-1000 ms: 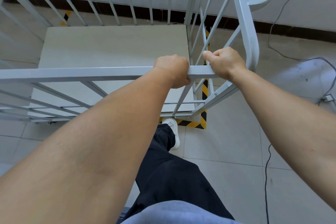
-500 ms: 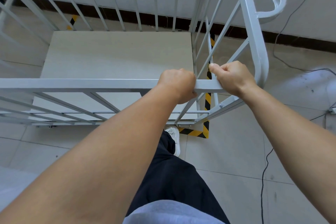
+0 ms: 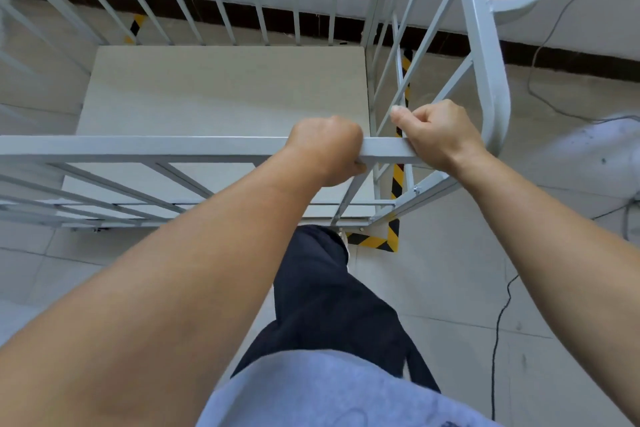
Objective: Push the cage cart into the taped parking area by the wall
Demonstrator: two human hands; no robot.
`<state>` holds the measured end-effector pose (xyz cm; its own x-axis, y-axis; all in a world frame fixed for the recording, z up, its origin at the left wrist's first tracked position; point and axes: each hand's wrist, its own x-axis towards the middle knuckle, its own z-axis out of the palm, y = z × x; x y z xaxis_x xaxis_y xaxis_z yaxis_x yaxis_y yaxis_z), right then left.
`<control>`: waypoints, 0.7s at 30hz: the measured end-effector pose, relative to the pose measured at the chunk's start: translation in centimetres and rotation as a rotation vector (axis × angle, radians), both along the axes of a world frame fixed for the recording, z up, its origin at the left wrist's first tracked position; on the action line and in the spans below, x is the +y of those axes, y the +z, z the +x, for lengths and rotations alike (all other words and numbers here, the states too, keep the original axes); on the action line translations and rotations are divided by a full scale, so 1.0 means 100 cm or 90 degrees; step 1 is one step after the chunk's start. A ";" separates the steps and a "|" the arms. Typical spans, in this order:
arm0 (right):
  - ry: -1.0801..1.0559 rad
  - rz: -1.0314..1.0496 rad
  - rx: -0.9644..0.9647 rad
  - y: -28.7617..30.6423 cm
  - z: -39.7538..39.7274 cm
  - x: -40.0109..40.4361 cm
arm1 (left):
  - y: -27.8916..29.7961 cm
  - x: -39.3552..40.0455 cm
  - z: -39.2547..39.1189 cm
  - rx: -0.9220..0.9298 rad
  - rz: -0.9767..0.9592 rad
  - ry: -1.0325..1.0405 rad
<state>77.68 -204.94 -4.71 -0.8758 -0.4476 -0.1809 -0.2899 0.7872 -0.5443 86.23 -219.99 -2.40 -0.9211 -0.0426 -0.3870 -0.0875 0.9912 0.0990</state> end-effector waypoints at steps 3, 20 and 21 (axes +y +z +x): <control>0.002 -0.005 0.001 0.003 -0.003 0.000 | 0.002 0.001 -0.004 -0.007 -0.012 0.003; -0.028 0.019 -0.017 0.001 -0.002 -0.001 | -0.003 0.002 -0.003 0.017 -0.030 0.029; -0.027 0.024 -0.017 -0.001 -0.003 -0.001 | -0.003 0.002 -0.002 0.021 -0.031 0.032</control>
<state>77.43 -205.00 -4.77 -0.8884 -0.4024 -0.2207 -0.2413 0.8186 -0.5213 86.05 -219.76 -2.67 -0.9294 -0.1074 -0.3531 -0.1350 0.9894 0.0543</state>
